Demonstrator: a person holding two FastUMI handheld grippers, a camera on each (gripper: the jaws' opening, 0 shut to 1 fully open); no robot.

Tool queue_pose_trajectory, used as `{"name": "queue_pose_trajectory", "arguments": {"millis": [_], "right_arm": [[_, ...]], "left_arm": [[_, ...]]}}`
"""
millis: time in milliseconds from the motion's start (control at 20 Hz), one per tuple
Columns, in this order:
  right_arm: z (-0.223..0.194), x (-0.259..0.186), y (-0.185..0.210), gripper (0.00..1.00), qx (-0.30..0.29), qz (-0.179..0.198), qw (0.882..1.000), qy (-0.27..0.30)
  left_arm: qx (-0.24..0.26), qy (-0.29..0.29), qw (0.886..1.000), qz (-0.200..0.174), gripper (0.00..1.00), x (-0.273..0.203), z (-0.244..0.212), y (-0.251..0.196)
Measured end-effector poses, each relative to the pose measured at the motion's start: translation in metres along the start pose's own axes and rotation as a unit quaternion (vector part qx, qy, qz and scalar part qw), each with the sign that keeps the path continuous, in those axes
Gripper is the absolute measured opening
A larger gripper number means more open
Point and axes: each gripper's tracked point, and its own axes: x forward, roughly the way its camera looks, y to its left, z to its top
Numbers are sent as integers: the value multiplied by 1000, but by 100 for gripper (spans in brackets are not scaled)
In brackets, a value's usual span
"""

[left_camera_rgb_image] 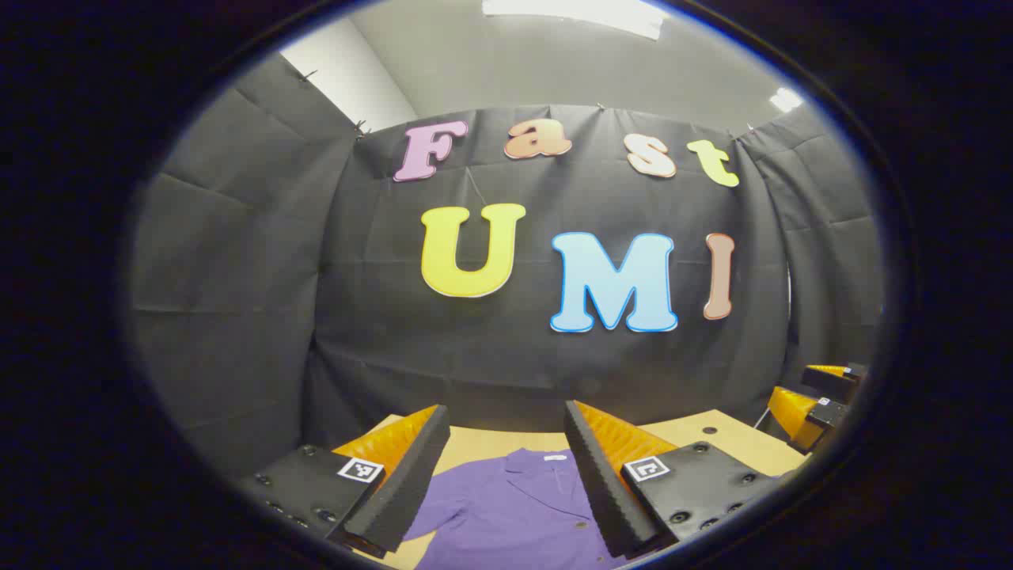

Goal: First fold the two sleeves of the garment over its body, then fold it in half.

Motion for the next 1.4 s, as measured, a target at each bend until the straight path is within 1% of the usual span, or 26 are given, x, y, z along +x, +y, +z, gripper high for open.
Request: {"name": "queue_pose_trajectory", "arguments": {"millis": [50,150,400,650,850,1000,1100,1250,1300,1400], "right_arm": [[-7,0,6,94,2,-4,1000,10],[-13,2,16,94,1,-3,1000,21],[-16,4,25,94,-3,10,999,39],[-17,4,22,94,-6,-4,999,37],[-17,5,19,94,-6,-14,999,33],[-26,4,11,94,-10,-25,999,47],[-42,-1,-5,94,-7,-38,997,62],[-64,-7,-35,94,-5,-71,993,90],[-74,-7,-45,95,-2,-82,992,100],[-93,-9,-67,94,5,-107,987,123]], "left_arm": [[2,0,1000,5,92,6,-1,6],[2,-9,1000,4,92,12,-1,9],[5,-10,1000,4,92,13,-4,12],[6,-4,1000,4,92,5,-9,13],[6,-1,1000,1,92,7,-15,11],[7,6,1000,-3,92,11,-24,7],[12,10,1000,-2,92,12,-31,7],[15,17,1000,1,92,14,-39,6],[16,19,1000,3,92,15,-41,7],[19,23,1000,4,92,17,-43,7]]}}
